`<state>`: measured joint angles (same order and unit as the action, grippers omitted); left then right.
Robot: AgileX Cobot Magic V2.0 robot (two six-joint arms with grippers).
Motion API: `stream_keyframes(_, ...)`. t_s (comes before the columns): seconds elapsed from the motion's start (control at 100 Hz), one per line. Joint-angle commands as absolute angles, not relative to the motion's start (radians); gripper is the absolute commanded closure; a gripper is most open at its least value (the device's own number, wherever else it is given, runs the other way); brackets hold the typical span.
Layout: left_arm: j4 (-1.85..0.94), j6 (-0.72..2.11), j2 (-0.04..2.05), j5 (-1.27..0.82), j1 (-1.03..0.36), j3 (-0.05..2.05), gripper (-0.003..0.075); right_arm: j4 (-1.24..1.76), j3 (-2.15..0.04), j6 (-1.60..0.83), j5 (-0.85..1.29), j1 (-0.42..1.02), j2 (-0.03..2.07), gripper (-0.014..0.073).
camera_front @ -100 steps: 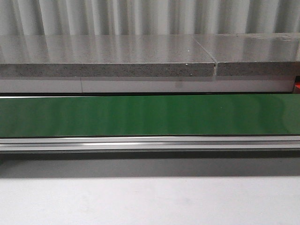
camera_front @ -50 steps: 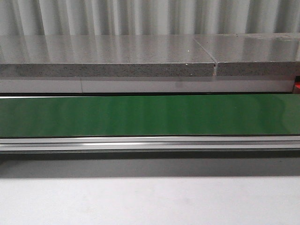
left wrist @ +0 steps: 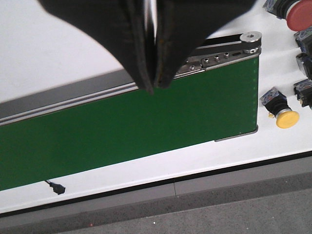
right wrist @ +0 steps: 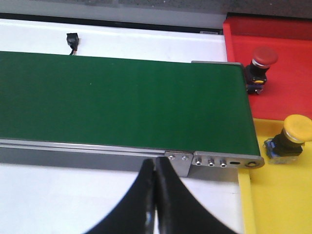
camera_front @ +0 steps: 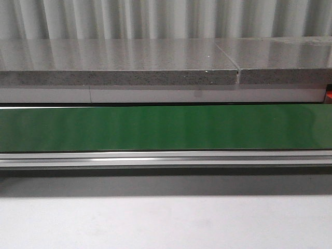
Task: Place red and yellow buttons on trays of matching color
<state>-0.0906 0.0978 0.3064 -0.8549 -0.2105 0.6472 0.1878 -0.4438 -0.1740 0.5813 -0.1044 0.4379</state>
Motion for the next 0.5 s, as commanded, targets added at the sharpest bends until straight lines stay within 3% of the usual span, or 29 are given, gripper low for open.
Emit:
stream_keyframes(0.0,-0.096,0.096,0.317,-0.759,-0.218,0.672,0.0740,0.196,-0.450,-0.174,0.538,-0.103,0.376,0.0660)
stream_keyframes(0.35,-0.094,0.084,0.437,-0.711,-0.218,0.694,0.0740,0.196,-0.446,-0.174,0.537,-0.103,0.305,0.0660)
stream_keyframes(0.49,-0.028,-0.075,0.568,-0.709,-0.197,0.758,0.0740,0.196,-0.446,-0.174,0.537,-0.103,0.305,0.0660)
